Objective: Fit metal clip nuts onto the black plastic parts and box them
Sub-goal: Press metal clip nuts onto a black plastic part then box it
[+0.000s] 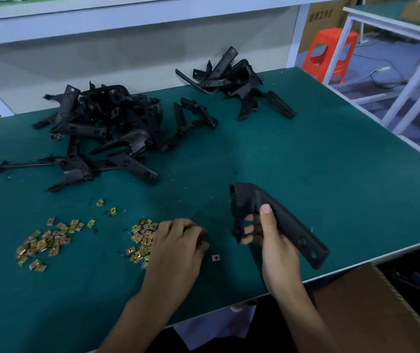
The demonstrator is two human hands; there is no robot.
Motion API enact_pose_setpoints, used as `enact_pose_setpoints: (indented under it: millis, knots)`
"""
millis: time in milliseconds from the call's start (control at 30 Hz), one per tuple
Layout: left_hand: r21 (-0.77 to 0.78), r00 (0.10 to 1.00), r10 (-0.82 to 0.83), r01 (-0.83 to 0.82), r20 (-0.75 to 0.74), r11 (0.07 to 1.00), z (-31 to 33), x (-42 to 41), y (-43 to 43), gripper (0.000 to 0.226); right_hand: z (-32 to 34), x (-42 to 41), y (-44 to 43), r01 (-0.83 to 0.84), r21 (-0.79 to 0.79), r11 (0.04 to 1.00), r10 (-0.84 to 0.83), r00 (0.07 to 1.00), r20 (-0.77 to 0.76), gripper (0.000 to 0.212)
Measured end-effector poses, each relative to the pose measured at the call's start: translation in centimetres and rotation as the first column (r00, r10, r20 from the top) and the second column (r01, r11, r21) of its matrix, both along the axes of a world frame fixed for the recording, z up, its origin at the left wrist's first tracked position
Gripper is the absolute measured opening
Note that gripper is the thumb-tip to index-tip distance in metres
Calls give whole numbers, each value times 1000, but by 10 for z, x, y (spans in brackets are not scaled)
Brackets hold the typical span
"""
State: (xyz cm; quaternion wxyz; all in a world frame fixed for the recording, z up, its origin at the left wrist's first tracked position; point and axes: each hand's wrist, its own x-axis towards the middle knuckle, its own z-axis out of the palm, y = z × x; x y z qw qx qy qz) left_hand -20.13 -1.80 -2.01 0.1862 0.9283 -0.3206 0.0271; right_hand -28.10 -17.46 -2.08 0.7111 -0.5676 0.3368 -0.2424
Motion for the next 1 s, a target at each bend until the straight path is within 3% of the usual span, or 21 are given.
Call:
enact_pose_setpoints:
  millis: [167,267,367,500,567,667,800,1000]
  knots:
    - [-13,998,-29,29,-53,1000,9,6,-5,10,-2,0,-1,19,-5,1000,-19,999,48,50]
    - [-260,967,25,-94,-255,961,15,4,-9,7,-1,3,-3,22,93,995,-35,990,139,39]
    - [-496,823,-69,-271,-564,825,21,-4,-17,11,2,2,-9,-71,271,960,3,970,244,36]
    - [-573,582,-221,-537,-783,619,23,-19,-34,15,0,-1,-11,-229,373,899,107,942,319,29]
    - [-562,515,-264,-596,-815,574,23,-24,-38,17,-3,-1,-8,-291,364,885,157,922,354,29]
    - [-561,496,-281,-616,-821,553,23,-26,-38,20,-7,-1,-7,-345,322,882,203,893,401,41]
    - [-555,463,-308,-652,-831,517,26,-28,-40,19,-8,-2,-9,-384,311,869,235,875,423,39]
    - [-552,423,-359,-705,-832,446,28,-27,-41,18,-13,-2,-12,-327,432,841,134,898,420,40]
